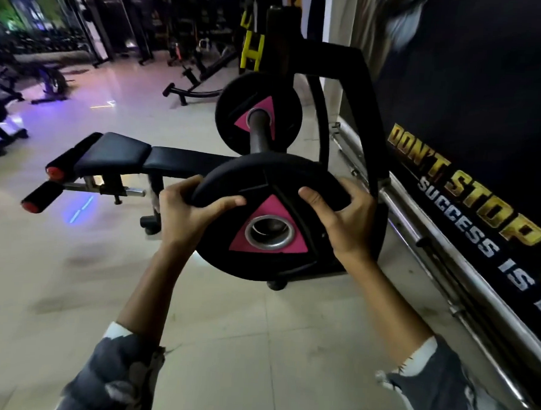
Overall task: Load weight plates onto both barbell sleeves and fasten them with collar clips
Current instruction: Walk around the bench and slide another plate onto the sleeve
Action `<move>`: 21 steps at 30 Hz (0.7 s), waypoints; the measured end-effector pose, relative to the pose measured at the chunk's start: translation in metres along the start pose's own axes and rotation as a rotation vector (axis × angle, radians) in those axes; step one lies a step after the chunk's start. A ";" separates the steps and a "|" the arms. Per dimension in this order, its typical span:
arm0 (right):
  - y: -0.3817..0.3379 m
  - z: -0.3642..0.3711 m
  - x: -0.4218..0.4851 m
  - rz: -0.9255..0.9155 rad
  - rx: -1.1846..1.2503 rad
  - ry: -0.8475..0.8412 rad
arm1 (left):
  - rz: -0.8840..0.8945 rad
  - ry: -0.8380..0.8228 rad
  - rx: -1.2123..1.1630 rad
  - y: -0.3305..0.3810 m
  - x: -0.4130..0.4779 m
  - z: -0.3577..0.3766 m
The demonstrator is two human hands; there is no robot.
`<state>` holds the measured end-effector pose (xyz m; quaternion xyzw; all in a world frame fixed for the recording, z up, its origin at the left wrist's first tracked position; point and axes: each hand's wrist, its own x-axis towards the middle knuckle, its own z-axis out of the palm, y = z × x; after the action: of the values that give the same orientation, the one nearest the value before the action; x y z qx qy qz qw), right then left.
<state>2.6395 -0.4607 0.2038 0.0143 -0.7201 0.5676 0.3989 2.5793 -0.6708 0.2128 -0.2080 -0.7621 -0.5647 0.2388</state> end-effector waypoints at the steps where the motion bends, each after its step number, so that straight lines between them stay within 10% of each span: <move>1: 0.002 0.001 -0.001 0.006 -0.006 0.009 | 0.002 -0.006 0.002 -0.002 0.001 0.001; 21: 0.110 0.079 0.122 -0.159 0.004 0.055 | 0.311 0.089 0.170 -0.084 0.122 0.047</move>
<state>2.4602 -0.4345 0.1843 0.0566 -0.7043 0.5357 0.4623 2.4262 -0.6433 0.2100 -0.2771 -0.7545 -0.4631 0.3735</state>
